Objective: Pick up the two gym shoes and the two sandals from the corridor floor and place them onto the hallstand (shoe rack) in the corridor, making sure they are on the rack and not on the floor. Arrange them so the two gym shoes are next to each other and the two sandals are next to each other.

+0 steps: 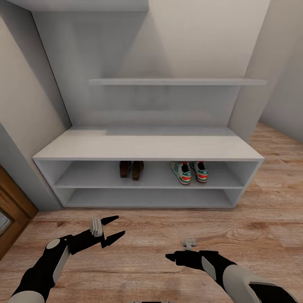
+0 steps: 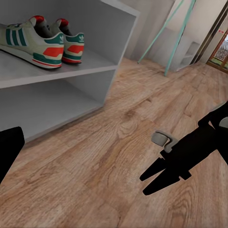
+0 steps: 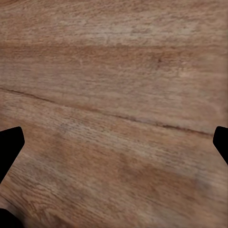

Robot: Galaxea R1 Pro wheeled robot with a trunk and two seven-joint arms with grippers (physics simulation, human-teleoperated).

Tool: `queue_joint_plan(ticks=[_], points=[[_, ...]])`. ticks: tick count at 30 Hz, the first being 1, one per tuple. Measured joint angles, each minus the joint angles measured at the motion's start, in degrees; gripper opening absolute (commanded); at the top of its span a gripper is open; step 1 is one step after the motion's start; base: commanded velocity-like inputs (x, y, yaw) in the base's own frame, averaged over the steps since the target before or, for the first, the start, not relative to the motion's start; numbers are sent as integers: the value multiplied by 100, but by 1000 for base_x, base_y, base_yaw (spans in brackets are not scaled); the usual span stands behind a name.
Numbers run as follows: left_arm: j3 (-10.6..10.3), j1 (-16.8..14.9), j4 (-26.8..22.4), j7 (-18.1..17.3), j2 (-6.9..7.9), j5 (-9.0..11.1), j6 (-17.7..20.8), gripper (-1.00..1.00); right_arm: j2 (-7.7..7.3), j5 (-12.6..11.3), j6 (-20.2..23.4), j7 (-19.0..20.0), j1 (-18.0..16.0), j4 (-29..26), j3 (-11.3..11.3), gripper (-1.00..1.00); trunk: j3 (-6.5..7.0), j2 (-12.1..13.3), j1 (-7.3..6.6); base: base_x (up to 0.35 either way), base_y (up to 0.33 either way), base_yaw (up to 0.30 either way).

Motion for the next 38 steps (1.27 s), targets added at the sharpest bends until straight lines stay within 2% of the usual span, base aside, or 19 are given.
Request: queue_joint_plan(ticks=[38], points=[[3, 0, -1, -12, 8, -7, 0, 100, -5, 2, 0, -1, 5, 0, 0, 100, 0, 0, 0, 0, 0, 0]])
